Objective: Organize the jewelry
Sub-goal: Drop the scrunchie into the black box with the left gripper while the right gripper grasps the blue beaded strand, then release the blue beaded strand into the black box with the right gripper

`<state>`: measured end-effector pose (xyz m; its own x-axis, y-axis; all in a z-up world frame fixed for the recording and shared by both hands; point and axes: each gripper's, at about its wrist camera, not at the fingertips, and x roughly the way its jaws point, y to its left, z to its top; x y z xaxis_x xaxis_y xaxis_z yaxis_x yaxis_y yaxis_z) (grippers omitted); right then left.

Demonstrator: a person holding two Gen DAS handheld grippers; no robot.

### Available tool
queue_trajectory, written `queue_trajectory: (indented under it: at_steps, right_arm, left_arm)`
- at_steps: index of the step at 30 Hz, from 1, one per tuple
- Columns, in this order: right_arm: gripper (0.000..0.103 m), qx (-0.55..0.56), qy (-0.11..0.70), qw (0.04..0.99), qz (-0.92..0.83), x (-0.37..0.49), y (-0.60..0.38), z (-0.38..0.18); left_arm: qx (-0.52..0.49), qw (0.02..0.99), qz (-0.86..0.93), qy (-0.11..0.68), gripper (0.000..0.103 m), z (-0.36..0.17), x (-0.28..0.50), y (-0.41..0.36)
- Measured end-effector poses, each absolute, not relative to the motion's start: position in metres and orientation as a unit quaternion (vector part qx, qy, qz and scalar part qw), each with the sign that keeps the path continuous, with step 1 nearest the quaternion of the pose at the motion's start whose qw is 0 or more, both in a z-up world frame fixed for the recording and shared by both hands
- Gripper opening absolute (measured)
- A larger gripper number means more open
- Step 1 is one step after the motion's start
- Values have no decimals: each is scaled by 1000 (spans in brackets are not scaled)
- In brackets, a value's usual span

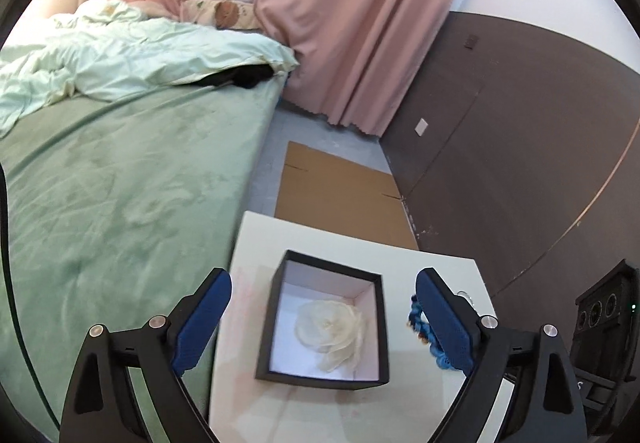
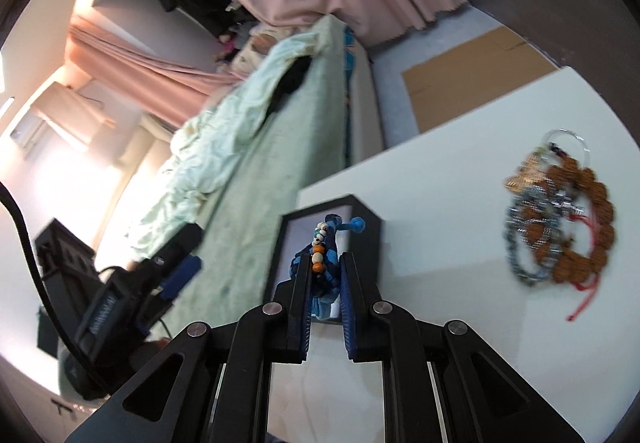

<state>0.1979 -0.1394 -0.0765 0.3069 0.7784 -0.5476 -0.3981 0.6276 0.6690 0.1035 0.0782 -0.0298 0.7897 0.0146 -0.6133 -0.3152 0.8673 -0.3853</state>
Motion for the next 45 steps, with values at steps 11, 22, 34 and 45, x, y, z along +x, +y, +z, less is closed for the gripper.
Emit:
queue_trajectory:
  at_steps: [11,22,34,45]
  right_arm:
    - [66,198,471,776,370,196,-104,-89]
    - [67,213,462,797,325,189,-146,-86]
    - [66,225,435,820,295,184,-195,-66]
    - [66,214,426,838,265,183,-242,-56]
  left_arm:
    - [-284,901,134,298,94,-38,76,108]
    - [-350,891,107,268,94,-42,60,99]
    - [-255,909,44,328,94,-30,70,49]
    - [-137,915,53,375,103,-33,88,18]
